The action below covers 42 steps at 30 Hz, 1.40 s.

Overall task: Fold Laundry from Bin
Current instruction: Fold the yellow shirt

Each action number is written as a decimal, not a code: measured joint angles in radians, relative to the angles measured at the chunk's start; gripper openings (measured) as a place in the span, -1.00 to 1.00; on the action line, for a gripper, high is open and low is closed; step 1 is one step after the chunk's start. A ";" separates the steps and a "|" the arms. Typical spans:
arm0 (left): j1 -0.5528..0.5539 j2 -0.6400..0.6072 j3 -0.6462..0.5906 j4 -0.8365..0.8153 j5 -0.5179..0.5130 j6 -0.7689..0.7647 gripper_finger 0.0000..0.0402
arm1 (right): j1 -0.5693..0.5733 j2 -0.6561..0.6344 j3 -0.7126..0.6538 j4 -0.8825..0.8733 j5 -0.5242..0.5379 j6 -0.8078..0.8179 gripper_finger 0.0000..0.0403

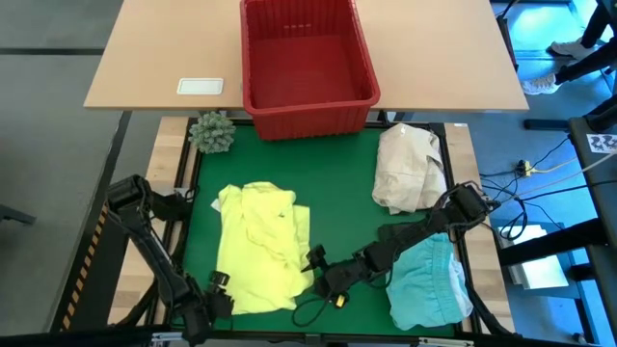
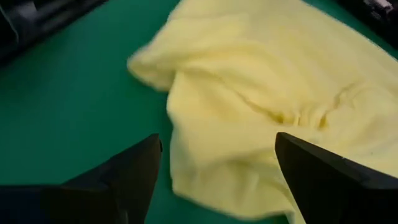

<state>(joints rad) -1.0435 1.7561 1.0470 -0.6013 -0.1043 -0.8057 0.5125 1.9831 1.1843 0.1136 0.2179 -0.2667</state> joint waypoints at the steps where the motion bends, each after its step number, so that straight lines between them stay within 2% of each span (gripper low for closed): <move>1: -0.003 0.000 0.000 -0.008 0.018 -0.024 -0.18 | 0.000 0.000 0.000 -0.013 0.002 -0.010 0.57; 6: -0.018 -0.001 0.000 -0.057 0.095 -0.128 -0.18 | -0.002 0.033 0.000 0.002 0.006 -0.034 0.57; 9: -0.019 -0.001 0.005 -0.093 0.138 -0.134 -0.18 | -0.002 0.062 0.001 0.019 0.008 -0.034 0.57; 13: -0.004 -0.001 0.064 -0.234 0.151 -0.121 -0.18 | -0.002 0.091 0.010 0.046 0.009 -0.043 0.57; 16: 0.004 -0.002 0.124 -0.329 0.107 -0.089 -0.18 | -0.002 0.096 0.029 0.071 0.028 -0.069 0.57; 22: -0.025 0.001 0.149 -0.293 -0.006 -0.077 -0.14 | -0.002 0.097 0.055 0.070 0.064 -0.191 0.57; 26: -0.032 0.018 0.140 -0.281 -0.042 -0.120 -0.01 | -0.002 0.097 0.055 0.069 0.063 -0.261 0.57; 31: -0.023 0.045 0.140 -0.216 -0.138 -0.126 0.24 | -0.002 0.097 0.055 0.076 0.063 -0.267 0.57; 38: 0.006 0.115 0.140 -0.102 -0.158 -0.042 0.53 | -0.002 0.097 0.055 0.079 0.063 -0.267 0.57; 42: 0.029 0.151 0.140 -0.104 -0.239 -0.027 0.62 | -0.002 0.097 0.055 0.079 0.063 -0.267 0.57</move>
<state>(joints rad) -1.0141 1.9075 1.1873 -0.7052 -0.3438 -0.8325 0.5102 2.0804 1.2392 0.1925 0.2806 -0.5335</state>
